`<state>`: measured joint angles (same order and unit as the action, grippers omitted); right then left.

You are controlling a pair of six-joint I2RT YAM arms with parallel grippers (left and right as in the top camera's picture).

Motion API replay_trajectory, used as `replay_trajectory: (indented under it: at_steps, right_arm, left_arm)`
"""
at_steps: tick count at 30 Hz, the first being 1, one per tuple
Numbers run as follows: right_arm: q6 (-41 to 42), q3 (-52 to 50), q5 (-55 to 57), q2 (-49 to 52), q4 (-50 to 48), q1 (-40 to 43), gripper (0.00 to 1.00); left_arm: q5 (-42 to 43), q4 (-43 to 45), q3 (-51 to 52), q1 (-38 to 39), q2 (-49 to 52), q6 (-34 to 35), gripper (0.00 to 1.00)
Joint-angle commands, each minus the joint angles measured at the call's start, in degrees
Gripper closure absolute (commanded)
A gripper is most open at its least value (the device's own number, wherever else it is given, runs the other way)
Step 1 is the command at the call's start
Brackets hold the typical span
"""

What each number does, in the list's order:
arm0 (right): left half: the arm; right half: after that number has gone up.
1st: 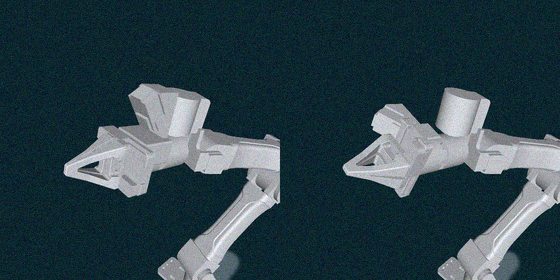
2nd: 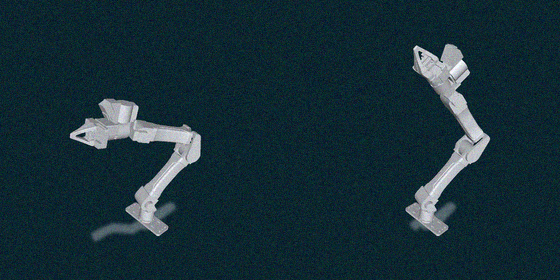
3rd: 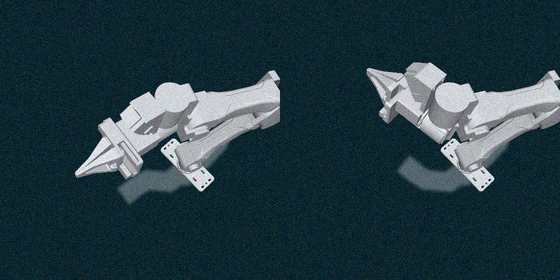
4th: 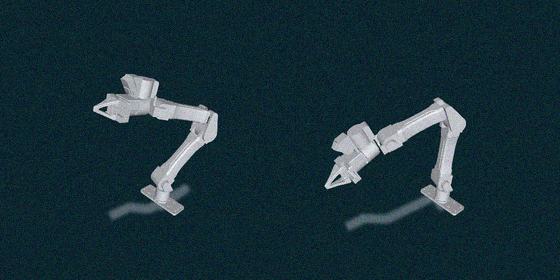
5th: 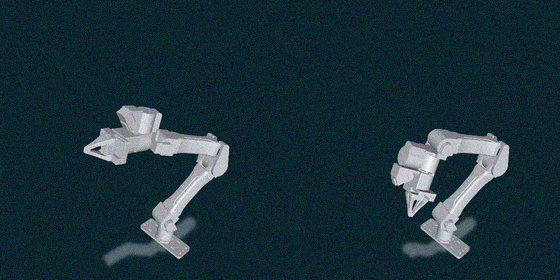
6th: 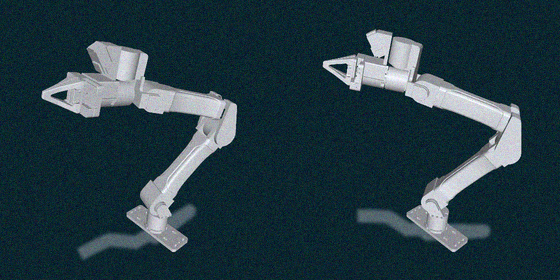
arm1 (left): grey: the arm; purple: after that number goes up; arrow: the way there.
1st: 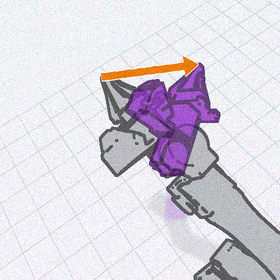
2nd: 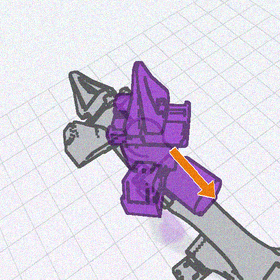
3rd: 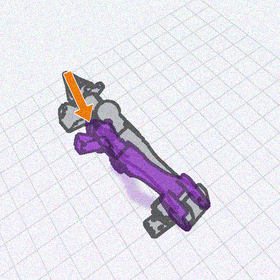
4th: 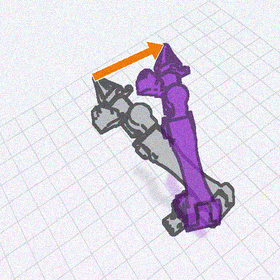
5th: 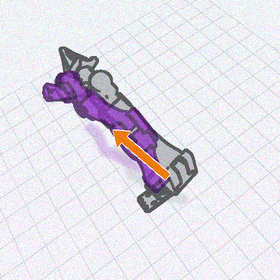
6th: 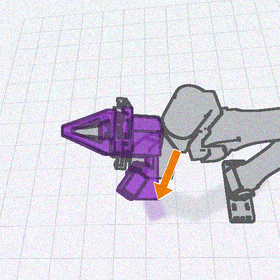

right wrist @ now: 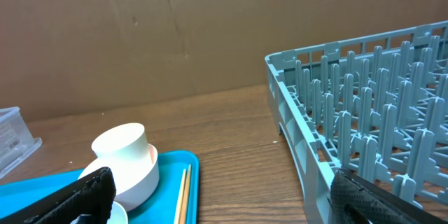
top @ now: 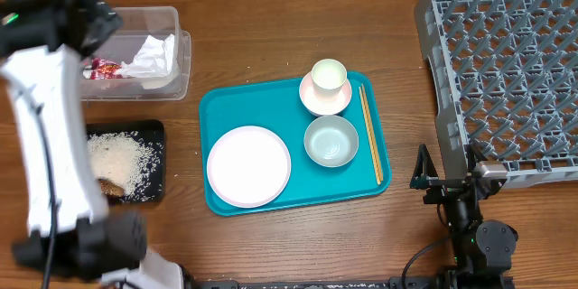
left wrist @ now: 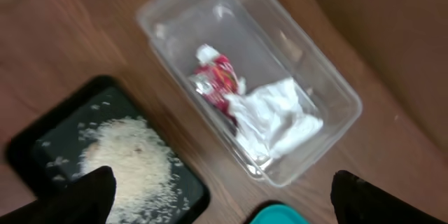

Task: Sort waste into correct bins and load items into the dishwasher
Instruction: 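Carry the white tissue into the clear plastic bin and release, then reach the right gripper to the pale bowl on the teal tray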

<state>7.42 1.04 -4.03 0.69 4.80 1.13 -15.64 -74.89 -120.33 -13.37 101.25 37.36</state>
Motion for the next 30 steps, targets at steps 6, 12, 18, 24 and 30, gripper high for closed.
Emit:
replay_trajectory:
  at_steps: [6, 12, 18, 24, 30]
  right_arm:
    - [-0.37, -0.57, 0.50, -0.52, -0.17, 0.22, 0.00]
    - [-0.37, -0.57, 0.48, -0.52, -0.22, 0.22, 0.00]
    - [12.09, -0.57, -13.62, -0.52, -4.57, 0.17, 0.00]
    - [59.36, -0.57, -46.23, -0.52, -16.63, 0.17, 0.00]
    - [78.07, -0.55, -41.38, -0.52, -25.57, 0.17, 0.00]
  left_arm:
    - [-2.80, -2.80, -0.59, -10.71, -3.80, 1.40, 0.00]
    - [-2.75, -3.30, -0.59, -11.74, -3.76, 1.40, 0.00]
    - [-2.78, -3.30, -0.59, -11.74, -3.76, 1.40, 0.00]
    - [-2.71, -3.30, -0.59, -11.74, -3.76, 1.40, 0.00]
    - [-2.75, -3.30, -0.59, -11.74, -3.76, 1.40, 0.00]
